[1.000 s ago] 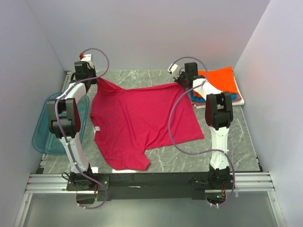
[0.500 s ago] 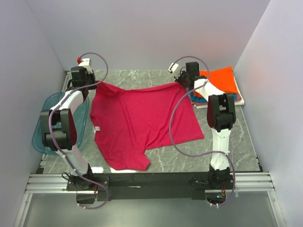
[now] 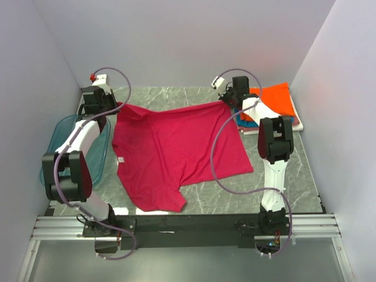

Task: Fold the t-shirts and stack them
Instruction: Fold the tshirt

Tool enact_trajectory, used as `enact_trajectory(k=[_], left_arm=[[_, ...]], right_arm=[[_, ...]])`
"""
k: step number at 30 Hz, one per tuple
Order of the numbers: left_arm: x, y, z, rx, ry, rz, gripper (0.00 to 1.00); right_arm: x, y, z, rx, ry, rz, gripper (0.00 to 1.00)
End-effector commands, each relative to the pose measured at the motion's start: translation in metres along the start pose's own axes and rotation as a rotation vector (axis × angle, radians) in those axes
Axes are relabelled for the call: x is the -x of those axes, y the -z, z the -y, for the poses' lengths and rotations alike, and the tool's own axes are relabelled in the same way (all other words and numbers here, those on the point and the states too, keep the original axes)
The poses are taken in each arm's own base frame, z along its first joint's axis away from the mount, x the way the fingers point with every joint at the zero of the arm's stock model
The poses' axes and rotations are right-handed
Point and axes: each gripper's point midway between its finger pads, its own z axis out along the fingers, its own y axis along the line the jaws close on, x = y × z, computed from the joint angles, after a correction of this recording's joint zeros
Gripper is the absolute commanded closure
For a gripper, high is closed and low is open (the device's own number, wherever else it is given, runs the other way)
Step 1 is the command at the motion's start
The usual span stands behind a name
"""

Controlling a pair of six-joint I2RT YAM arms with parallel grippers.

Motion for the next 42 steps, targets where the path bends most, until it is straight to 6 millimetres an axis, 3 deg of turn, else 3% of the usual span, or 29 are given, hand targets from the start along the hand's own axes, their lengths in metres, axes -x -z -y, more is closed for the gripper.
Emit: enact_trajectory(k=[1, 10, 26, 42], left_arm=[[0.016, 0.022, 0.012, -0.032, 0.018, 0.046, 1.0], [-0.015, 0.043, 0.022, -0.079, 0.061, -0.034, 1.0], [-0.021, 0.074, 0.025, -0.077, 0.049, -0.031, 1.0], [-0.03, 0.077, 0.022, -0.064, 0.055, -0.043, 1.0]], right_arm=[[0.013, 0.011, 0.027, -0.07, -0.014, 0.038, 1.0], [0.013, 0.01, 0.024, -0.058, -0.015, 0.043, 1.0], [0.01, 0.008, 0.022, -0.053, -0.009, 0.035, 1.0], [0.007, 0.023, 0.01, -0.036, 0.029, 0.056, 1.0]])
